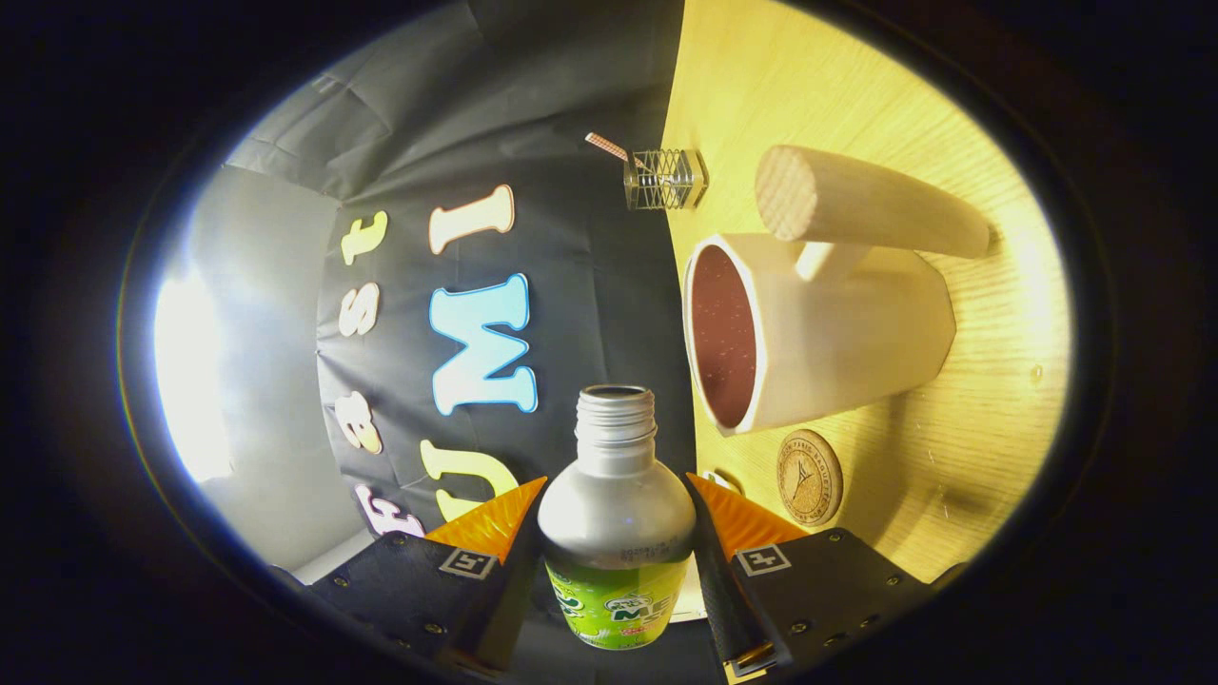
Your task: Take the bottle from table, then pour the juice into the cup, finally place the bottle on the coaster
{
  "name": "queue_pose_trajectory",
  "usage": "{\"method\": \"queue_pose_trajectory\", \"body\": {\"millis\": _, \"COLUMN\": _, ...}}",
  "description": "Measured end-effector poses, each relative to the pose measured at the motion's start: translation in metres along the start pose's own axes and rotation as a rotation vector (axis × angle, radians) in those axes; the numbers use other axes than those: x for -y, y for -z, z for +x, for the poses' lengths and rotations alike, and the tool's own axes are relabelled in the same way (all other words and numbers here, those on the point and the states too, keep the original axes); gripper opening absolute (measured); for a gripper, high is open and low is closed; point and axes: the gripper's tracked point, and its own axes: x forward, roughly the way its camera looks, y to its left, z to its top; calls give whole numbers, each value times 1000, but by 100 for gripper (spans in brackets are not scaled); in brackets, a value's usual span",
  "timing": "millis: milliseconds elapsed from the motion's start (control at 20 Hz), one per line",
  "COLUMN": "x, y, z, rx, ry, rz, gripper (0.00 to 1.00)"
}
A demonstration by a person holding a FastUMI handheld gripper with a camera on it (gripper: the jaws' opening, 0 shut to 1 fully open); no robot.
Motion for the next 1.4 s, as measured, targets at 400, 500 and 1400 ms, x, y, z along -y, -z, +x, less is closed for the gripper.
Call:
{"method": "queue_pose_trajectory", "body": {"millis": 400, "x": -1, "y": 1, "z": -1, "rx": 1, "ry": -10, "rz": 55, "gripper": 76}}
{"method": "queue_pose_trajectory", "body": {"millis": 500, "x": -1, "y": 2, "z": 0, "rx": 0, "ry": -13, "rz": 68, "gripper": 76}}
{"method": "queue_pose_trajectory", "body": {"millis": 1400, "x": -7, "y": 8, "z": 3, "rx": 1, "ry": -39, "rz": 147, "gripper": 76}}
